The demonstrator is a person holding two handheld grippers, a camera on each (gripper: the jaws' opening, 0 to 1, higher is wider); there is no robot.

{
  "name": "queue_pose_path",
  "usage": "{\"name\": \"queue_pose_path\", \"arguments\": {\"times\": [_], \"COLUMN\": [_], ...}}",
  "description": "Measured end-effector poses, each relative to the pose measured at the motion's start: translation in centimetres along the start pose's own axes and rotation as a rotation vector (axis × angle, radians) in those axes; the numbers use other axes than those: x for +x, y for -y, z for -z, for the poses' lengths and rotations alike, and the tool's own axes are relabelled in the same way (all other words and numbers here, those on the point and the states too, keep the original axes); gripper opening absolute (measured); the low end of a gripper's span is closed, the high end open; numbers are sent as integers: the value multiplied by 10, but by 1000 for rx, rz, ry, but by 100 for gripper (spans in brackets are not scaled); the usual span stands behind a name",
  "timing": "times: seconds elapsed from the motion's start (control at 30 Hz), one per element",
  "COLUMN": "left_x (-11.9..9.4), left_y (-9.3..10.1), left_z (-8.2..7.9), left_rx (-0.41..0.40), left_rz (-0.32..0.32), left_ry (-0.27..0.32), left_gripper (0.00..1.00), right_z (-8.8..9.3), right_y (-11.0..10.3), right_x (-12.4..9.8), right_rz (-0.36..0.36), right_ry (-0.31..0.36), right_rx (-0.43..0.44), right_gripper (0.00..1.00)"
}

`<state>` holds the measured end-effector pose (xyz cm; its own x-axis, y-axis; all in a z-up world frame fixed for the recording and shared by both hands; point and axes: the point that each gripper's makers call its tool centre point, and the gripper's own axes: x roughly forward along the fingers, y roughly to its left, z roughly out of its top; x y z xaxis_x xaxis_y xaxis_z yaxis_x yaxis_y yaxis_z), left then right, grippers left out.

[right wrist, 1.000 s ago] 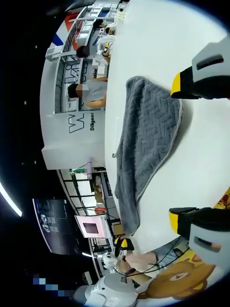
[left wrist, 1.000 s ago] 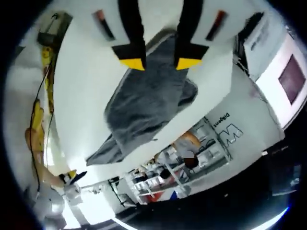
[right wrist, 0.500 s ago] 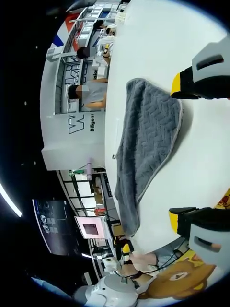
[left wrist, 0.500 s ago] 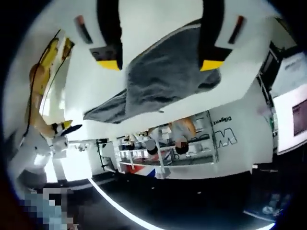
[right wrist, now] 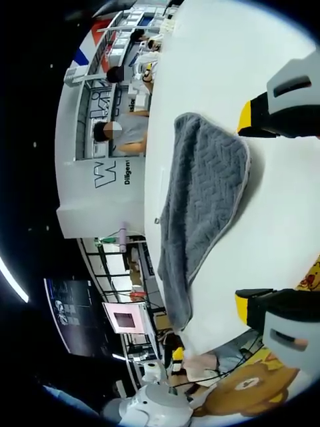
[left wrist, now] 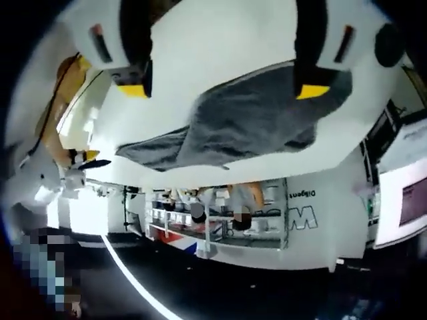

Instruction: Fold the towel on the table until its edges align and the towel forms a compact rectangular stack.

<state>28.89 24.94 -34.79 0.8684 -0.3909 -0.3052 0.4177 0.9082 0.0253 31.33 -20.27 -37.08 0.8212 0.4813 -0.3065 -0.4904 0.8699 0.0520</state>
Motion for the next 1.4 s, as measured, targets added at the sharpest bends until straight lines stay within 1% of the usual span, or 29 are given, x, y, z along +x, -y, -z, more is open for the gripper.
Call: {"name": "queue_pose_path", "arguments": {"times": [0.07, 0.1, 0.17, 0.3, 0.5, 0.6, 0.7, 1.07, 1.23, 1.4], "left_x": [-2, -3, -5, -8, -11, -13, -14, -14, -14, -15], "left_y": [1, 1, 1, 1, 5, 7, 7, 5, 6, 4], "left_z": [3, 4, 4, 3, 9, 8, 6, 9, 9, 10], "left_rx": [4, 1, -3, -16, -30, -43, -38, -37, -37, -41], "left_rz": [-12, -18, -27, -33, -33, -26, -29, -35, -30, -37], "left_ry": [-18, -21, -19, -12, -39, -34, -28, -32, -27, -28], "left_gripper": [95, 98, 99, 99, 99, 99, 99, 99, 99, 99], "right_z": [1, 2, 4, 6, 8, 9, 10, 4, 10, 15], "right_y": [1, 1, 2, 2, 2, 2, 3, 9, 13, 22], "right_x": [0, -1, -1, -2, -5, -6, -6, -6, -1, 4], "right_rz": [2, 1, 1, -1, -1, -2, -2, 11, 17, 47], "right_ry": [-4, -6, -9, -15, -18, -22, -29, -35, -61, -89], "right_rx": [1, 1, 4, 5, 5, 3, 0, -20, -23, -32], "right_gripper": [99, 99, 99, 99, 99, 99, 99, 99, 93, 91]}}
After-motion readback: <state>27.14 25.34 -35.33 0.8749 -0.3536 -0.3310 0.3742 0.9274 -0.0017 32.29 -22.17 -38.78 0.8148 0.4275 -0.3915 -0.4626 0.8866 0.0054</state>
